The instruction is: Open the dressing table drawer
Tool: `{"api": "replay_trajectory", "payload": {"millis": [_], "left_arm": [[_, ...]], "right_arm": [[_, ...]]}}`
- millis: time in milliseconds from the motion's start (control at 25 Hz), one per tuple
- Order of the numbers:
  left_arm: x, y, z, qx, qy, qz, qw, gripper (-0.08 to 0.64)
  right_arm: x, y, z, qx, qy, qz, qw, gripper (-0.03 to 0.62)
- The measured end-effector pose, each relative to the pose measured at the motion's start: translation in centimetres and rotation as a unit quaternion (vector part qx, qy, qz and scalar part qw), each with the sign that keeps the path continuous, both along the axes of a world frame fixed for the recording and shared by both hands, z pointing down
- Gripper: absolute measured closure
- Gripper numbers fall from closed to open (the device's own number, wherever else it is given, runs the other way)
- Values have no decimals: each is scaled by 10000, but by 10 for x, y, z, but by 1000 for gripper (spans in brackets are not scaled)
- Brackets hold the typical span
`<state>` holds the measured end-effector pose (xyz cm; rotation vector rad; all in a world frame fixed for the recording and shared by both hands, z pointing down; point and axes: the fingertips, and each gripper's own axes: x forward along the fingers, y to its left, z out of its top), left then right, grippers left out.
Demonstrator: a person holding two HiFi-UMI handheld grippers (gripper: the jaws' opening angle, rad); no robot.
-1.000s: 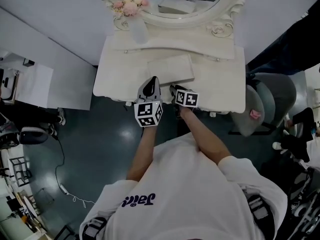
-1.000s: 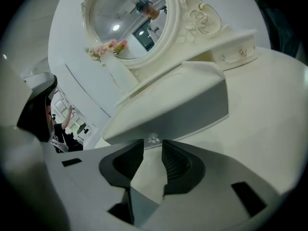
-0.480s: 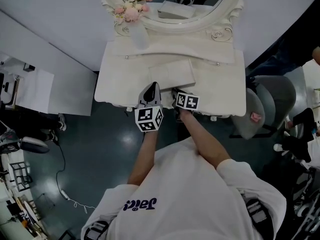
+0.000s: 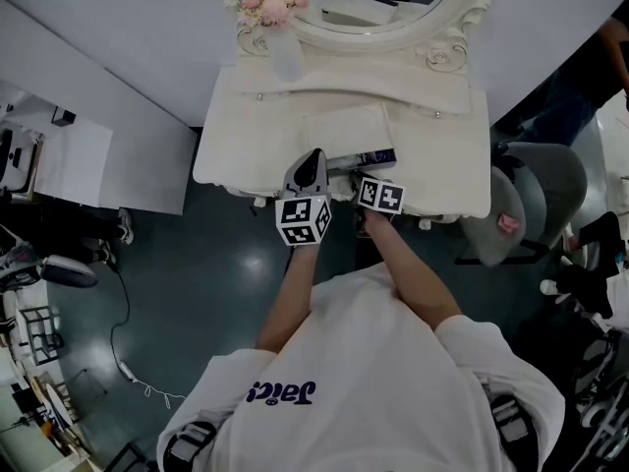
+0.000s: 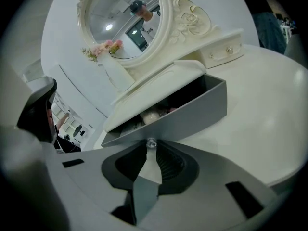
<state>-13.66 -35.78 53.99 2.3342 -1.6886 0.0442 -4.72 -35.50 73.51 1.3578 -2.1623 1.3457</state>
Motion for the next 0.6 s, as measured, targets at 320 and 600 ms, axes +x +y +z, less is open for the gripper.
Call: {"api": "replay_trajectory", "payload": {"millis": [320,600], "left_arm": [[4,22,3,-36,22,71,10000,546],[5,42,4,-70,10,146,9999,546]], "right_arm": [[6,29,-1,-4,28,8,10000,526],[14,45,-3,58,58,149,9999,526]]}}
